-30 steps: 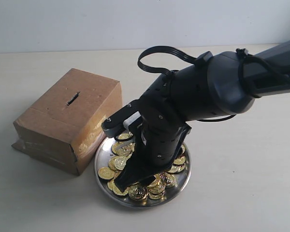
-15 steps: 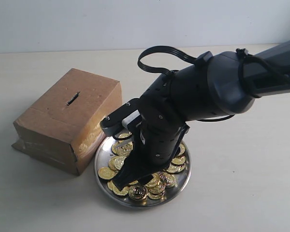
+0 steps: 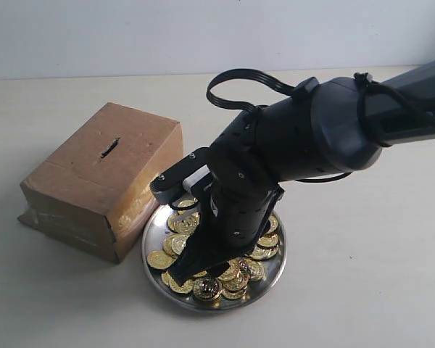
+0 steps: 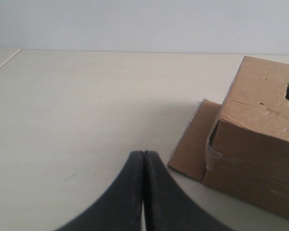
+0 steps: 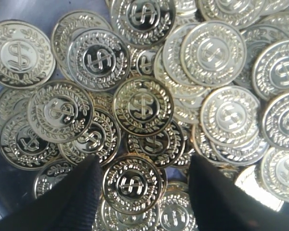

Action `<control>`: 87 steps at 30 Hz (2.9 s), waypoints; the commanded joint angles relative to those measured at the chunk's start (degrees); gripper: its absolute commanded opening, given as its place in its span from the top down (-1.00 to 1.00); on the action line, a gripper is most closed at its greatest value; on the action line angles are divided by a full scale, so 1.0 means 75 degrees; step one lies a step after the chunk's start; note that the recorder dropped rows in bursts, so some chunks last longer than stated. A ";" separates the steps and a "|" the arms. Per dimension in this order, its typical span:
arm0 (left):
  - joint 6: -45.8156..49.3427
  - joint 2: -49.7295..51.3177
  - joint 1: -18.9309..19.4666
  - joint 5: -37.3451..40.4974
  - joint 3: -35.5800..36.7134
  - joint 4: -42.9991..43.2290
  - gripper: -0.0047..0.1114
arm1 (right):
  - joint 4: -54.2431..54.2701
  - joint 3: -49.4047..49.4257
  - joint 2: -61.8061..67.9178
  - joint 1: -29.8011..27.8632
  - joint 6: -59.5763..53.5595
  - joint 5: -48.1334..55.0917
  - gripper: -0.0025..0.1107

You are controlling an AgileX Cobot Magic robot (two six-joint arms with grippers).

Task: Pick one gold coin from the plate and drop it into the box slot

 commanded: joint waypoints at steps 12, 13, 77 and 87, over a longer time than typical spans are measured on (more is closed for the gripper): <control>-0.0020 -0.0039 -0.0023 -0.0098 0.0020 -0.0036 0.92 | -0.0027 -0.0052 0.0261 -0.0003 0.0022 -0.0199 0.02; -0.0020 -0.0039 -0.0023 -0.0098 0.0020 -0.0036 0.92 | -0.0027 -0.0052 0.0261 -0.0003 0.0022 -0.0199 0.02; -0.0020 -0.0039 -0.0023 -0.0098 0.0020 -0.0036 0.92 | -0.0004 -0.0184 -0.0571 -0.0015 0.0344 0.0170 0.94; -0.0020 -0.0039 -0.0023 -0.0098 0.0020 -0.0036 0.92 | 0.0724 -0.0184 -0.1366 -0.0001 -0.4214 0.0770 0.96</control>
